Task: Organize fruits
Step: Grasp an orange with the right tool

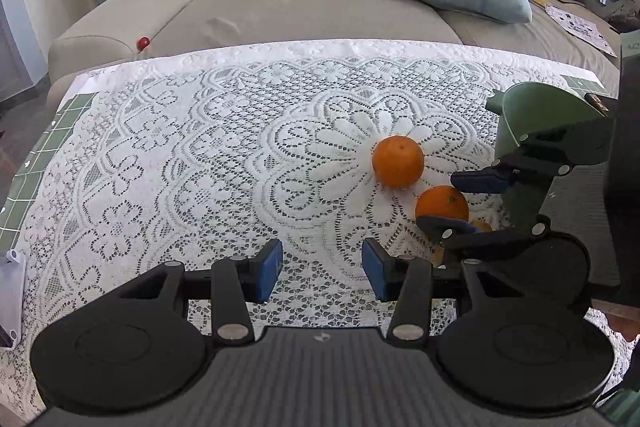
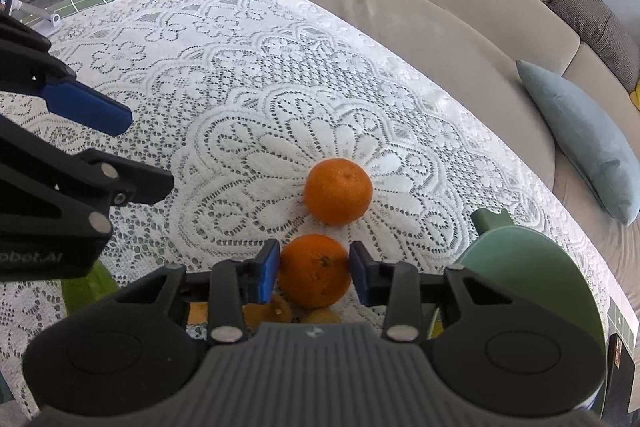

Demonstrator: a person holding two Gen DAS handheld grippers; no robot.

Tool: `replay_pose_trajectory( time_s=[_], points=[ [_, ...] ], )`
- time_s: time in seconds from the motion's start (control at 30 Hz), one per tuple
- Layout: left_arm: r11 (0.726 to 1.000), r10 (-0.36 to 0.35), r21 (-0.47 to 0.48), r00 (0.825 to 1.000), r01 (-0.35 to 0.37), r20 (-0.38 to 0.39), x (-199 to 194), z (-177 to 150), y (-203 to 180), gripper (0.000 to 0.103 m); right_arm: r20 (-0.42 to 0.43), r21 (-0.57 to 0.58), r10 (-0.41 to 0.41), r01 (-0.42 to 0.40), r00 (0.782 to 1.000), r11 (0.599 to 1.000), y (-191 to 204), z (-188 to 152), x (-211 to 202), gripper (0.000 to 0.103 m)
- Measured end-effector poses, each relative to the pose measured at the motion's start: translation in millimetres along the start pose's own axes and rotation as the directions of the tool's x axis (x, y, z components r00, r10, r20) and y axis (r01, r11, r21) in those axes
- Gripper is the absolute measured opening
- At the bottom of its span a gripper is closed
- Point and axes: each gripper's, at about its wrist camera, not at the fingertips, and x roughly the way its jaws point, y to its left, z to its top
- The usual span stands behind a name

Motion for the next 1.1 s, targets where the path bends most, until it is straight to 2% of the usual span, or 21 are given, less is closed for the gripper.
replay_pose_trajectory(
  time_s=[0.2,0.4,0.43,0.47,0.6,0.77,0.83,0.9,0.93,0.97,1.1],
  points=[
    [1.0,-0.031,-0.006,0.999,0.031,0.033,-3,4,2,0.054,0.05,0.023,0.007,-0.008,0.999,1.0,-6,1,-13,0.033],
    [0.997,-0.057,-0.052,0.995,0.061,0.082,-8,8,8,0.054,0.124,0.076,0.029,-0.039,0.992,0.996,-17,2,-36,0.029],
    [0.996,-0.061,-0.06,0.994,0.066,0.09,-8,8,9,0.054,0.141,0.09,0.036,-0.049,0.989,0.995,-19,2,-40,0.008],
    [0.995,-0.064,-0.064,0.993,0.071,0.099,-9,9,10,0.054,0.155,0.102,0.039,-0.055,0.987,0.993,-22,2,-45,0.0],
    [0.995,-0.064,-0.071,0.991,0.073,0.121,-10,12,10,0.054,0.198,0.141,0.046,-0.075,0.979,0.987,-32,2,-60,0.0],
    [0.995,-0.079,-0.061,0.994,0.084,0.079,-2,12,6,0.054,0.127,0.154,0.104,-0.123,0.986,0.98,-33,-2,-43,0.0],
    [0.996,-0.066,-0.052,0.996,0.07,0.064,1,10,5,0.054,0.099,0.149,0.122,-0.136,0.988,0.979,-31,-4,-38,0.003],
    [0.997,-0.051,-0.053,0.997,0.053,0.051,3,9,5,0.054,0.082,0.147,0.131,-0.143,0.988,0.979,-29,-5,-36,0.017],
    [0.997,-0.044,-0.055,0.998,0.046,0.046,4,8,6,0.054,0.075,0.143,0.135,-0.144,0.988,0.979,-28,-5,-35,0.031],
    [0.998,-0.037,-0.056,0.998,0.04,0.041,5,8,7,0.054,0.068,0.137,0.137,-0.145,0.988,0.98,-26,-5,-34,0.038],
    [0.998,-0.032,-0.046,0.999,0.033,0.027,6,5,7,0.054,0.016,0.091,0.11,-0.111,0.994,0.99,-16,0,-27,0.038]
  ],
)
